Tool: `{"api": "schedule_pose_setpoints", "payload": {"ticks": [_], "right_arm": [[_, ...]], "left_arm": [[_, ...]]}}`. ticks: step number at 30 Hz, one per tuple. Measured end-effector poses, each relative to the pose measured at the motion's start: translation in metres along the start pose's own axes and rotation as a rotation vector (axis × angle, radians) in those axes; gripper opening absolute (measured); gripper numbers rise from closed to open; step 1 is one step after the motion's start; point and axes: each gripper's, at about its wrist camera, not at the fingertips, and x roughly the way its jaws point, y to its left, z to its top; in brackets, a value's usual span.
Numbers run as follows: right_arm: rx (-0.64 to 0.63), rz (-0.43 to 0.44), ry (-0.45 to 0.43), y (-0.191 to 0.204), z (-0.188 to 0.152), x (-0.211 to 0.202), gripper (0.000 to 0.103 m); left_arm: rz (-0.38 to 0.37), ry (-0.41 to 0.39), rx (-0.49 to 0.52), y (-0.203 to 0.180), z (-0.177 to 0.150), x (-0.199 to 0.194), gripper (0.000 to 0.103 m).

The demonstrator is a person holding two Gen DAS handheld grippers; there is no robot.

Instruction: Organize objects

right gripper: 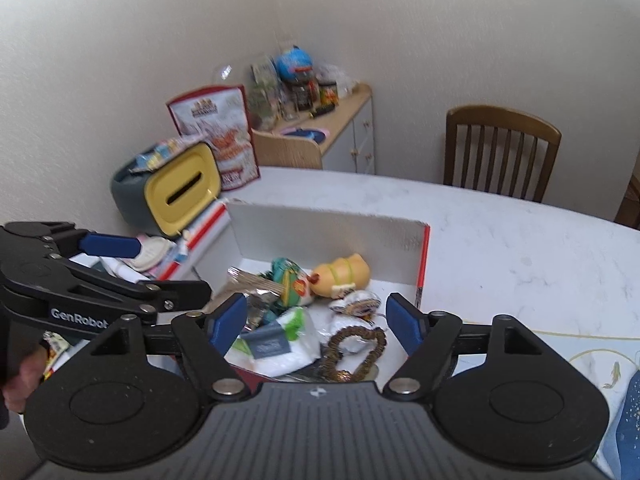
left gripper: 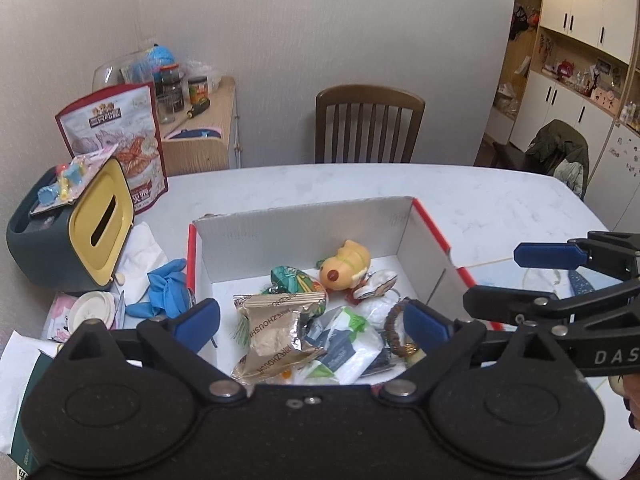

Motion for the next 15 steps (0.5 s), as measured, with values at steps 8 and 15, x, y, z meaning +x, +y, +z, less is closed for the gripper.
{"api": "schedule_pose_setpoints", "payload": {"ticks": [8,15], "right_arm": [[-0.02,0.044,-0.071,0.004,-0.009,-0.033,0.086],[-0.031,0.048,-0.095,0.007,-0.018,-0.053,0.089]], "left_arm": [[0.001,-0.038,0.002,-0.011,-0.006,-0.024,0.102],[0.024,-0.079,0.036,-0.024,-0.014,-0.042,0.103]]}}
